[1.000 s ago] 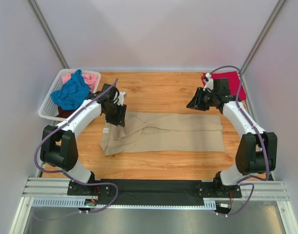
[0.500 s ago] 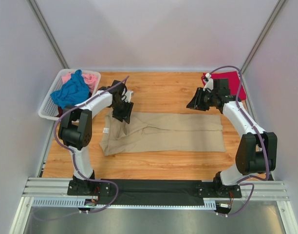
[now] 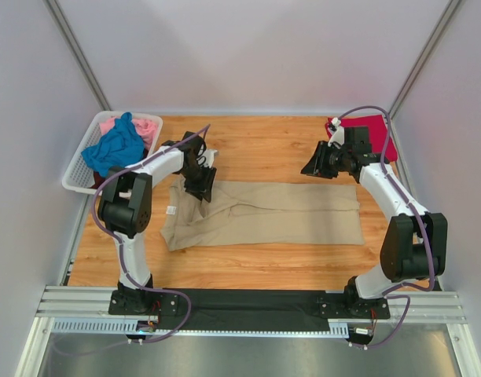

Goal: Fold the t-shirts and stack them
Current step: Fold the tshirt

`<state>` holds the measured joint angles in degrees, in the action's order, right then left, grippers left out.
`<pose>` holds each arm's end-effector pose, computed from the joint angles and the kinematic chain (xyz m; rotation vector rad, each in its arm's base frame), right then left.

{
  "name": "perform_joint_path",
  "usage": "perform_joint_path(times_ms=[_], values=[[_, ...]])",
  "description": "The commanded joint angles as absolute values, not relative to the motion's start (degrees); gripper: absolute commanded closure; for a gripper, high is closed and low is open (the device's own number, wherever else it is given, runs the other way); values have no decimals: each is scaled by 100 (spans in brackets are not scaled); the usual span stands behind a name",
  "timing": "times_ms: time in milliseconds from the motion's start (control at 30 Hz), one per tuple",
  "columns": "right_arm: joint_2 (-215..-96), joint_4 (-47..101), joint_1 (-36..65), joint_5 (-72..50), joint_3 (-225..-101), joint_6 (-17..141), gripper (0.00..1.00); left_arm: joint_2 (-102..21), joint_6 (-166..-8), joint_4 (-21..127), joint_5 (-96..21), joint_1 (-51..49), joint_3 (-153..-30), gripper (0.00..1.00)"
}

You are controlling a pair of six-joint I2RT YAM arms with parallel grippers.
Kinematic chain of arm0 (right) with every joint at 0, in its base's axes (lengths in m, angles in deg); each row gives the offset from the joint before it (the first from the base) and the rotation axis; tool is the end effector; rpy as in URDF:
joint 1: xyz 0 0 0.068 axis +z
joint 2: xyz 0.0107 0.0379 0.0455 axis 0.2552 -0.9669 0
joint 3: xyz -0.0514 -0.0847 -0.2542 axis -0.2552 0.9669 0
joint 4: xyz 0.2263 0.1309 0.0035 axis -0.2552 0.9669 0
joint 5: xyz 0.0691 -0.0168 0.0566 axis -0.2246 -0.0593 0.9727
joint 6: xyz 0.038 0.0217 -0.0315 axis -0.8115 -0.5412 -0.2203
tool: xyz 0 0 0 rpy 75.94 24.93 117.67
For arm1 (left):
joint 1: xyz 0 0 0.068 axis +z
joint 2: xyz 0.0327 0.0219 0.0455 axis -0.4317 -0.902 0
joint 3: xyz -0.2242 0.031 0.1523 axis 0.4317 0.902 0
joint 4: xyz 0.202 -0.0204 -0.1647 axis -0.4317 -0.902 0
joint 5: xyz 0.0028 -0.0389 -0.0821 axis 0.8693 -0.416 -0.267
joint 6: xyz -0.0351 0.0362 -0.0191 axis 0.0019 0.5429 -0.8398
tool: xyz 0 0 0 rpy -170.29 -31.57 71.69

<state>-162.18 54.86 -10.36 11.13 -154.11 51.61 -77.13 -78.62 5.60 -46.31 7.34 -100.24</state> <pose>0.3262 0.0430 0.2656 0.0332 2.4385 0.7964 0.3630 -0.1305 0.1759 0.4455 2.8957 -0.4905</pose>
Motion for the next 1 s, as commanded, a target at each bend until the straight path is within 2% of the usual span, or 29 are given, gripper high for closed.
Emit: perform_joint_path(times_ms=[0, 67, 167, 200, 267, 700, 967], values=[[-16099, 5337, -1030, 1180, -15593, 5175, 70, -7772, -7845, 605, -4888, 747, -10191, 57], [-16081, 5346, -1039, 1180, -15584, 5166, 70, -7737, -7871, 605, -4967, 747, -10183, 60], [-16046, 5363, -1030, 1171, -15593, 5158, 70, -7640, -7906, 605, -5038, 738, -10156, 76], [-16037, 5372, -1030, 1171, -15593, 5158, 70, -7596, -7915, 596, -5030, 730, -10139, 88], [-16020, 5416, -1030, 1145, -15602, 5175, 70, -7412, -7968, 596, -5030, 721, -10060, 99], [-15826, 5521, -1030, 978, -15206, 5228, 70, -6287, -7774, 333, -4950, 273, -9445, 100], [-15809, 5574, -1039, 960, -15276, 5210, 70, -6207, -7625, -185, -4696, 18, -9751, 100]])
